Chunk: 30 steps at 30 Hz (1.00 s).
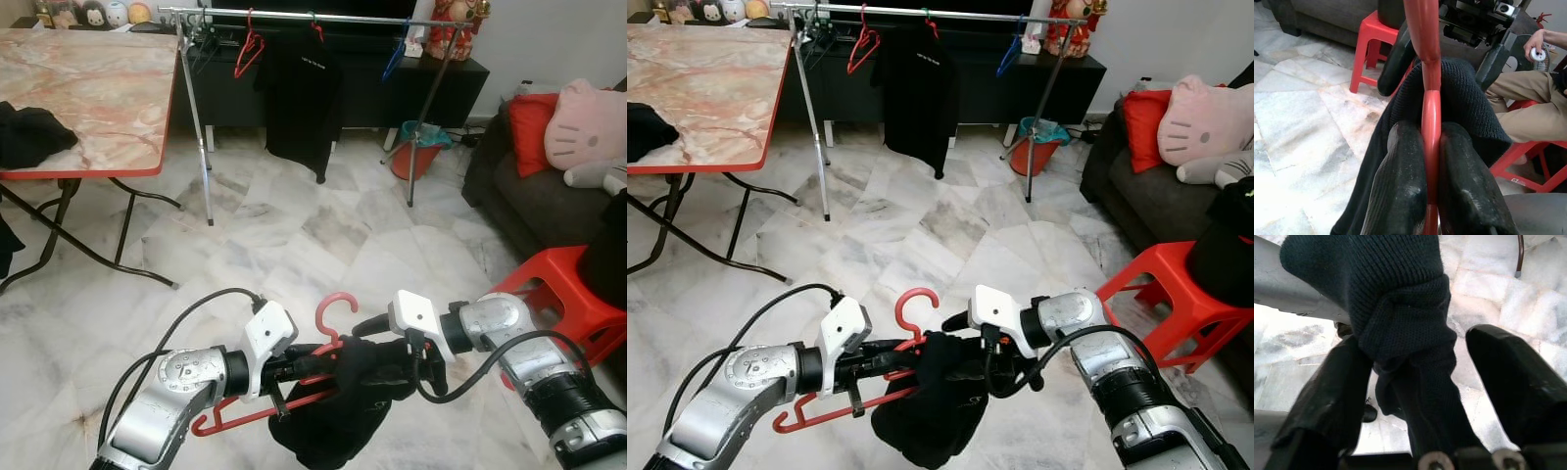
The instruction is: Hang hanger
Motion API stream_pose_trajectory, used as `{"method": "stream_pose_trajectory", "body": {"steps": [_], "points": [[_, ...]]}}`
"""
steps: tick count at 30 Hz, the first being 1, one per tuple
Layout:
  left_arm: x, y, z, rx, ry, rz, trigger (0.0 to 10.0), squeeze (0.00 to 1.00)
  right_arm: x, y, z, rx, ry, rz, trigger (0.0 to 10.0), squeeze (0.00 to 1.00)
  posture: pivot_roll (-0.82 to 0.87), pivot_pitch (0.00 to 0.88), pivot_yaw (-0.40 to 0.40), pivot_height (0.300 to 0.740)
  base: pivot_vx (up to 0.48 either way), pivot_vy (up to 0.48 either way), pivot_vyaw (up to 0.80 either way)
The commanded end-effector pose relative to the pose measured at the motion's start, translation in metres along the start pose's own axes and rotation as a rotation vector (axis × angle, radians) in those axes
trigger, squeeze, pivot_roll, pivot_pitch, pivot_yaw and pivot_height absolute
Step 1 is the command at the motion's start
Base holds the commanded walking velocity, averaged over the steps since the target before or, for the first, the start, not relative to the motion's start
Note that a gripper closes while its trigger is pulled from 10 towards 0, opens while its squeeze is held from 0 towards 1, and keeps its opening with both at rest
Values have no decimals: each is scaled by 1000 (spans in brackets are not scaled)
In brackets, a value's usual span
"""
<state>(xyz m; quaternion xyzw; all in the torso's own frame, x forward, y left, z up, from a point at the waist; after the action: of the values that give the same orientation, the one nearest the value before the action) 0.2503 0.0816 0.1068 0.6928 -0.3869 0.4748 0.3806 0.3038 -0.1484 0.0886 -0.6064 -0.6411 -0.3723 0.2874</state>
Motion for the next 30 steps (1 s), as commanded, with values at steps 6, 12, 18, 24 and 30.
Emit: {"method": "stream_pose_trajectory", "body": {"steps": [6,12,18,24,30], "points": [[14,8,5,-39,49,41,10000,0,-2,-1,2,13,-10,2,0,0,96,52,-148,740,0,0,0],[16,9,6,-45,57,50,10000,0,-1,-4,6,28,1,5,0,0,96,52,-148,740,0,0,0],[16,9,6,-49,53,53,10000,0,-1,-4,7,31,3,6,0,0,95,52,-147,740,0,0,0],[16,10,7,-52,52,56,10000,0,0,-4,7,36,4,3,0,0,95,50,-149,740,0,0,0],[16,10,8,-51,50,63,10000,0,1,-5,8,38,7,3,0,0,95,50,-150,740,0,0,0]]}}
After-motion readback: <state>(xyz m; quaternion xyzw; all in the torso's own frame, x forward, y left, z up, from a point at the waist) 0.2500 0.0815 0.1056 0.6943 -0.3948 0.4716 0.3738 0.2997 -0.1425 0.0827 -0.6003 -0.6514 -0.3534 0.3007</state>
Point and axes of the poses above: a point about 5 cm out from each wrist's last joint towards the gripper, its own z axis pointing out of the wrist towards the gripper, its own x axis along the axis of the wrist's last joint, y = z × x, the point moved 2 cm from there along z, pointing out of the wrist towards the gripper, and after that the axes turned 7 degrees about -z, right-handed, at the moved point
